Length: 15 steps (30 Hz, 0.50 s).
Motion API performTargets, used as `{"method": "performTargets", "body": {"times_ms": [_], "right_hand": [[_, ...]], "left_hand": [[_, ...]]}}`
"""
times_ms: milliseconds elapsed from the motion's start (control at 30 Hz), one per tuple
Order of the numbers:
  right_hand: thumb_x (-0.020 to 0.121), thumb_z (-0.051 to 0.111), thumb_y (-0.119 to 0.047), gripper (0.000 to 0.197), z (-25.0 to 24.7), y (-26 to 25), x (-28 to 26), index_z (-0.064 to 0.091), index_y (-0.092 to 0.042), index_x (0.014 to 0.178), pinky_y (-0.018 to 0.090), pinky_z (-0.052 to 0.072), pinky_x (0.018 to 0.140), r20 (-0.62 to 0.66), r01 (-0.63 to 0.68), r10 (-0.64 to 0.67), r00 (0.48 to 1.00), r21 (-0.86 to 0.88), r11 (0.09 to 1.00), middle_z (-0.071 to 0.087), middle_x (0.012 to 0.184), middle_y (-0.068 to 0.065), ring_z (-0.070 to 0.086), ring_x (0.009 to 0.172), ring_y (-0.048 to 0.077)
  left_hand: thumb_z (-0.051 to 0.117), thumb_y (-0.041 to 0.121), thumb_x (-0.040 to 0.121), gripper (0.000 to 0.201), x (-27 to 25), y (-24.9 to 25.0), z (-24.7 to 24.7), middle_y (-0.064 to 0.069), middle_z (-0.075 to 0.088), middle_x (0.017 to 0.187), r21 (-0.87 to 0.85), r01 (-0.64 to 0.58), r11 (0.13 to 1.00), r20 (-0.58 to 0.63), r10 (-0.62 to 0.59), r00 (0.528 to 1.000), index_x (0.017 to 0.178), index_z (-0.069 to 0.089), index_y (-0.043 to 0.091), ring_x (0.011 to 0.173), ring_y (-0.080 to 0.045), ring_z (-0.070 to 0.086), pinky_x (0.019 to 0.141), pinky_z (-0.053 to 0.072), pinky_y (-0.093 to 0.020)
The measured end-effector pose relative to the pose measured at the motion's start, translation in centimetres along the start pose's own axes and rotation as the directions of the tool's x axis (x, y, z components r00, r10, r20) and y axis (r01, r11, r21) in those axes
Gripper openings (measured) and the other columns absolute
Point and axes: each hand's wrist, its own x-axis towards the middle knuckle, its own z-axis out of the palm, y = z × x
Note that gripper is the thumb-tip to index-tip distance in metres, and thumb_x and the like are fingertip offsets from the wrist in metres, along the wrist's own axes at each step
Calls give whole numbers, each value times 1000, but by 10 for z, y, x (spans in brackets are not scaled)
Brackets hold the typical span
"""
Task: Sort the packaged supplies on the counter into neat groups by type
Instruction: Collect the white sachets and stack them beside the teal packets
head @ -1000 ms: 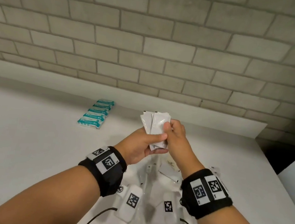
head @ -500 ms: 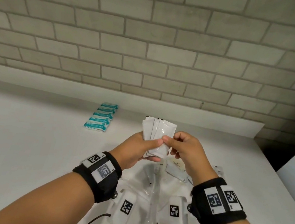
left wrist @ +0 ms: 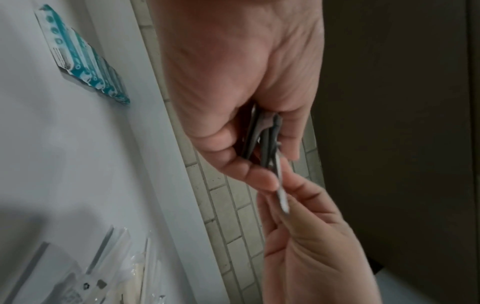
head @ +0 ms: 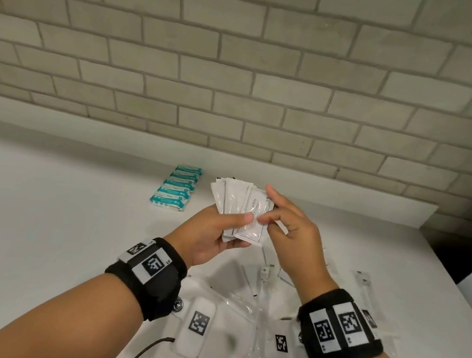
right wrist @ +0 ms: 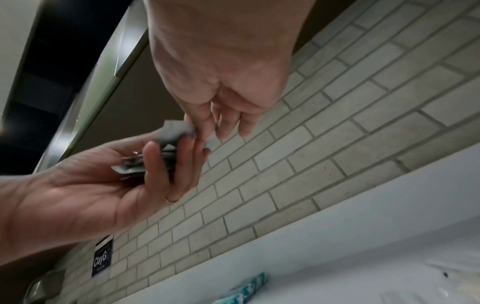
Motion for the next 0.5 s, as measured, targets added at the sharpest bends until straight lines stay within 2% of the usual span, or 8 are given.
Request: {"method": "performTargets", "body": {"times_ms": [100, 167, 233, 267, 333, 400, 500], "right_hand": [[90, 55, 4, 30, 6, 1, 0, 74, -19, 88, 11, 39, 102, -25, -34, 37, 999, 86, 996, 53, 135, -22, 48, 123, -10], [92, 58, -8, 24, 6, 1, 5, 68, -24, 107, 20, 48, 97, -94, -107, 118, 989, 117, 987, 57, 131, -16, 56, 115, -2], [88, 67, -24, 36, 3, -3, 13, 55, -28, 121, 33, 56, 83, -35, -245, 257, 966, 206, 947, 62, 118, -8, 65, 99, 12], [84, 72, -27, 41, 2, -4, 16, 55, -26, 121, 35, 56, 75, 57, -311, 306, 950, 235, 921, 65, 111, -4, 67, 93, 18], [79, 77, -25, 37, 2, -6, 19, 62, -23, 113, 33, 53, 66, 197, -371, 329, 924, 243, 896, 71, 101, 2, 68, 86, 22], [80, 76, -15, 25, 2, -5, 21, 67, -19, 104, 30, 50, 61, 147, -380, 352, 924, 292, 877, 74, 96, 6, 67, 79, 22], [82, 72, -6, 22, -5, 3, 26, 65, -11, 103, 27, 45, 55, 16, -404, 447, 894, 458, 792, 73, 96, 13, 63, 74, 22]], "left_hand": [[61, 1, 89, 29, 0, 1, -3, -1, 74, 101, 61, -29, 998, -9, 29, 1000, 107, 64, 23, 91, -18, 69, 76, 56, -31], [61, -1, 88, 30, 1, 2, -6, -1, 74, 103, 68, -42, 997, -20, 44, 999, 107, 64, 22, 92, -19, 69, 78, 56, -32], [61, -2, 87, 31, 2, 3, -6, -1, 74, 100, 85, -58, 995, -11, 59, 998, 106, 65, 21, 90, -18, 70, 75, 57, -30], [62, -2, 87, 31, 3, 4, -5, -1, 74, 100, 104, -64, 992, 1, 65, 998, 106, 65, 21, 90, -18, 70, 73, 57, -29], [62, 0, 87, 29, 3, 5, -3, -3, 74, 103, 125, -71, 990, 24, 68, 997, 107, 66, 21, 92, -19, 70, 74, 57, -30], [55, 0, 91, 27, 6, 5, -4, -4, 73, 104, 82, -57, 995, 5, 57, 998, 108, 64, 19, 93, -21, 70, 75, 58, -33], [50, 0, 94, 23, 11, 4, -9, -7, 73, 100, 9, -34, 999, -45, 34, 998, 105, 62, 16, 93, -27, 71, 76, 59, -34]]}}
